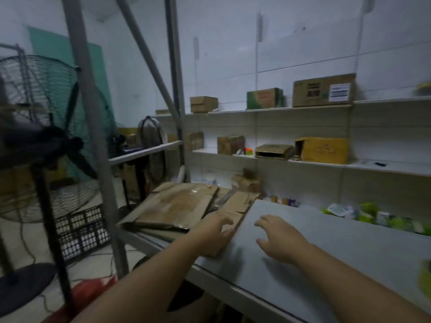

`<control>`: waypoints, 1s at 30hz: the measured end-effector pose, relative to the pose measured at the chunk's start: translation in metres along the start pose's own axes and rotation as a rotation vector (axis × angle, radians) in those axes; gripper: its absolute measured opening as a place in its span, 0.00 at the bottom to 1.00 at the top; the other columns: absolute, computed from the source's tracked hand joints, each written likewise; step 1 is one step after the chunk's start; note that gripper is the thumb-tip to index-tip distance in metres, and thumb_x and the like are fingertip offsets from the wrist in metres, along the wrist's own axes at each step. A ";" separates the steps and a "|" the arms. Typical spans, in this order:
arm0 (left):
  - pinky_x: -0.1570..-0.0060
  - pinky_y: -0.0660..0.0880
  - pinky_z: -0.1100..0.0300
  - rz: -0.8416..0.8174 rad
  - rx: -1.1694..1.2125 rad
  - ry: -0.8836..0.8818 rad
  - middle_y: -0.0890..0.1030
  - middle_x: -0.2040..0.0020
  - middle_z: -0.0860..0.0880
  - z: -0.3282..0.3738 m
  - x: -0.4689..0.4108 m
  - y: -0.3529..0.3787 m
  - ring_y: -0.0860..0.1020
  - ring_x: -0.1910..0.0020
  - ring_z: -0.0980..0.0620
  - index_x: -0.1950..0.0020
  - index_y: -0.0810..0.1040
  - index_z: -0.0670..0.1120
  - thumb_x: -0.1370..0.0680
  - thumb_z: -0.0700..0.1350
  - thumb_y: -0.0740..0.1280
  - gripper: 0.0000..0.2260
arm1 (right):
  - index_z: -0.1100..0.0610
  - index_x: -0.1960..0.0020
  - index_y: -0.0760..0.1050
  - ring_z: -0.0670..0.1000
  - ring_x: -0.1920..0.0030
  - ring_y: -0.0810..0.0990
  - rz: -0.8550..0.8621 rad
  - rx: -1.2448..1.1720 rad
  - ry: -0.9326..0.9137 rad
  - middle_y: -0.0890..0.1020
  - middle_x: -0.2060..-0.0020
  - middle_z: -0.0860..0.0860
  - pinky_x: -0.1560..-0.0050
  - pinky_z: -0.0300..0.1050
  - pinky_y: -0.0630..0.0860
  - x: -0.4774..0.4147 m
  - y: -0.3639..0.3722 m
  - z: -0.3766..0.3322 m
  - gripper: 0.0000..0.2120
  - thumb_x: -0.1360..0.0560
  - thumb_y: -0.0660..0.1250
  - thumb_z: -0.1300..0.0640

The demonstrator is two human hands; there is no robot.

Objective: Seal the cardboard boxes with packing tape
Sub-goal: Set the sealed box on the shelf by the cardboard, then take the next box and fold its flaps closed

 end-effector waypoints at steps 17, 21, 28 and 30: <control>0.36 0.64 0.47 0.108 0.142 -0.712 0.68 0.33 0.43 -0.276 -0.015 -0.029 0.62 0.32 0.40 0.29 0.63 0.48 0.31 0.70 0.62 0.38 | 0.49 0.48 0.75 0.55 0.49 0.77 0.002 -0.513 0.242 0.80 0.49 0.51 0.47 0.50 0.75 -0.138 0.080 -0.120 0.13 0.27 0.59 0.45; 0.36 0.67 0.48 0.132 0.227 -0.681 0.69 0.32 0.44 -0.274 -0.017 -0.034 0.64 0.32 0.41 0.28 0.62 0.49 0.34 0.69 0.67 0.41 | 0.46 0.45 0.75 0.52 0.49 0.78 0.012 -0.637 0.336 0.80 0.47 0.49 0.47 0.51 0.76 -0.145 0.083 -0.114 0.16 0.32 0.64 0.45; 0.49 0.76 0.51 0.428 0.618 -0.632 0.75 0.41 0.45 -0.245 -0.005 -0.046 0.75 0.47 0.46 0.31 0.66 0.43 0.30 0.44 0.74 0.31 | 0.51 0.38 0.72 0.48 0.52 0.76 0.315 -1.017 0.464 0.77 0.44 0.50 0.57 0.43 0.75 -0.125 0.070 -0.080 0.22 0.30 0.70 0.63; 0.55 0.77 0.53 0.365 0.854 -0.637 0.76 0.42 0.42 -0.235 -0.006 -0.052 0.77 0.47 0.43 0.30 0.67 0.41 0.29 0.37 0.71 0.28 | 0.52 0.42 0.72 0.50 0.50 0.77 0.353 -1.116 0.452 0.78 0.45 0.51 0.56 0.45 0.77 -0.118 0.062 -0.068 0.22 0.31 0.70 0.68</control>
Point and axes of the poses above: each hand's wrist, its own x-axis away from the middle knuckle, its own y-axis out of the palm, z = x × y, the point moved 4 cm from there along -x, towards the middle knuckle
